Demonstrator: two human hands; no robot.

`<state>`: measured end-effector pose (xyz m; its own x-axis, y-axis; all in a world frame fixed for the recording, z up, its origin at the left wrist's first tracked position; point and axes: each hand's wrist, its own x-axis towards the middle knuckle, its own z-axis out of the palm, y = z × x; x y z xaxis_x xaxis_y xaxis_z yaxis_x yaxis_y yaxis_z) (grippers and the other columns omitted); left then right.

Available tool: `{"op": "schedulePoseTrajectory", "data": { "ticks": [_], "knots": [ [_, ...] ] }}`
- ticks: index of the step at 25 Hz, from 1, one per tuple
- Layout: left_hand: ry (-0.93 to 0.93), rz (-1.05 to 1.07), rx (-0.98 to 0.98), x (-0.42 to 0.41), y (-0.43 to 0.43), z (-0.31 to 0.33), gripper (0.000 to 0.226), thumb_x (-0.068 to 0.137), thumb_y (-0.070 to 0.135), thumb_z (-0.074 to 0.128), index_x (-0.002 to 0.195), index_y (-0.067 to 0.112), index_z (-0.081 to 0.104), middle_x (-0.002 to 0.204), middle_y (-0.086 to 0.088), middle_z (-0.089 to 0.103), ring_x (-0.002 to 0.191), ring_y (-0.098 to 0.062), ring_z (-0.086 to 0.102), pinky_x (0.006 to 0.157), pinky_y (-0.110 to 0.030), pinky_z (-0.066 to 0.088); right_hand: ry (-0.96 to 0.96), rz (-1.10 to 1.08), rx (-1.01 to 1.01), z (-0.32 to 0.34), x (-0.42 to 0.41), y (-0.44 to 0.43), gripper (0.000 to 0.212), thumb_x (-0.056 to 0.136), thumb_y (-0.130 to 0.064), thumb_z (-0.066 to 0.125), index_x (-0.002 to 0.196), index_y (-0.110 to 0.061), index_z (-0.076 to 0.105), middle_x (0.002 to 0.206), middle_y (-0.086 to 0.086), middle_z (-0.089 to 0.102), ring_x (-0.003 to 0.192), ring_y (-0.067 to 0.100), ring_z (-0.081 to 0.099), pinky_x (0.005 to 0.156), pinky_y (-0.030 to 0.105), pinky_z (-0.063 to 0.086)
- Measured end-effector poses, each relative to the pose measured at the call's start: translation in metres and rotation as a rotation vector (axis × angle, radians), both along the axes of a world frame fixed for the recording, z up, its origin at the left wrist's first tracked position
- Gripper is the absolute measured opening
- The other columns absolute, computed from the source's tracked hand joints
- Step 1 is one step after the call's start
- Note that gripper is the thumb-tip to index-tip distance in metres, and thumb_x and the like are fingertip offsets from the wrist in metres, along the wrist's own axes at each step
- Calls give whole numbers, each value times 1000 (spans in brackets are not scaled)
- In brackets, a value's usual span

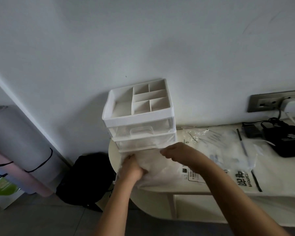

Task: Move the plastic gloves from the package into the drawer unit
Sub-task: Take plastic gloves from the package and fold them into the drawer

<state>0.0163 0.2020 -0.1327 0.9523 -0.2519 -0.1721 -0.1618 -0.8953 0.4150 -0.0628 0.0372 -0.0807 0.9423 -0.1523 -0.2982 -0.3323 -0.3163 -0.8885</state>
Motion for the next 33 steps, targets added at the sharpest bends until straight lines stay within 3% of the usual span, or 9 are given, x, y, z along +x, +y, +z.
{"op": "schedulePoseTrajectory", "data": {
  "ticks": [3, 6, 8, 11, 16, 21, 24, 27, 33],
  "knots": [
    [-40, 30, -19, -9, -1, 6, 51, 86, 21, 66, 133, 15, 48, 130, -7, 57, 119, -26, 54, 93, -29, 43, -110, -159, 92, 4, -21, -44, 16, 89, -19, 61, 88, -8, 72, 90, 10, 73, 82, 20, 66, 81, 32, 52],
    [-203, 135, -100, -28, -10, 18, 28, 92, 17, 57, 119, 11, 61, 121, -5, 63, 111, -22, 59, 84, -26, 42, -172, -412, -374, -13, -47, -96, 20, 92, -22, 57, 91, -7, 72, 85, 9, 72, 81, 26, 66, 65, 27, 47],
    [-328, 112, -179, -46, -27, 32, 21, 94, 27, 55, 83, 13, 66, 86, -1, 69, 81, -19, 62, 64, -24, 37, -157, -536, -659, -29, -64, -128, 25, 92, -17, 54, 113, -7, 65, 111, 11, 68, 100, 28, 63, 76, 29, 46],
    [-394, -106, -340, -73, -68, 45, 42, 94, 38, 54, 61, 12, 54, 57, 5, 54, 56, -14, 52, 54, -24, 36, -33, -477, -706, -54, -86, -166, 50, 90, -15, 58, 137, -9, 45, 141, 12, 48, 129, 26, 44, 103, 34, 36],
    [-177, -431, -453, -107, -136, 31, 28, 93, 38, 57, 94, 11, 68, 95, 4, 69, 90, -8, 62, 80, -17, 46, 146, -246, -767, -84, -105, -179, 90, 78, -54, 66, 148, -13, 25, 155, 11, 21, 143, 26, 20, 114, 35, 20],
    [-17, -564, -65, -116, -170, -18, 61, 94, 45, 50, 146, 19, 34, 157, -2, 24, 144, -20, 20, 119, -41, 13, -58, -585, -675, -84, -120, -190, 22, 82, -24, 67, 101, -13, 72, 109, 7, 69, 95, 23, 63, 83, 31, 48],
    [-45, -553, -41, -115, -171, -36, 66, 94, 48, 48, 150, 21, 26, 160, 1, 11, 148, -20, 6, 120, -45, 1, -81, -678, -649, -79, -131, -192, 8, 82, -16, 68, 81, -10, 73, 88, 9, 71, 75, 21, 60, 67, 27, 45],
    [-70, -412, -266, -112, -170, -37, 57, 92, 42, 56, 141, 17, 40, 147, -1, 38, 135, -17, 35, 116, -35, 25, -162, -753, -513, -68, -140, -196, 5, 82, -13, 70, 83, -8, 72, 87, 8, 71, 72, 14, 56, 63, 24, 40],
    [-43, -134, -293, -88, -188, -28, 65, 86, 43, 65, 134, 5, 43, 133, -11, 51, 123, -25, 48, 101, -35, 42, -76, -708, -333, -68, -142, -194, 53, 74, -11, 78, 122, -10, 54, 101, 1, 54, 93, 21, 55, 73, 28, 42]
  ]
}}
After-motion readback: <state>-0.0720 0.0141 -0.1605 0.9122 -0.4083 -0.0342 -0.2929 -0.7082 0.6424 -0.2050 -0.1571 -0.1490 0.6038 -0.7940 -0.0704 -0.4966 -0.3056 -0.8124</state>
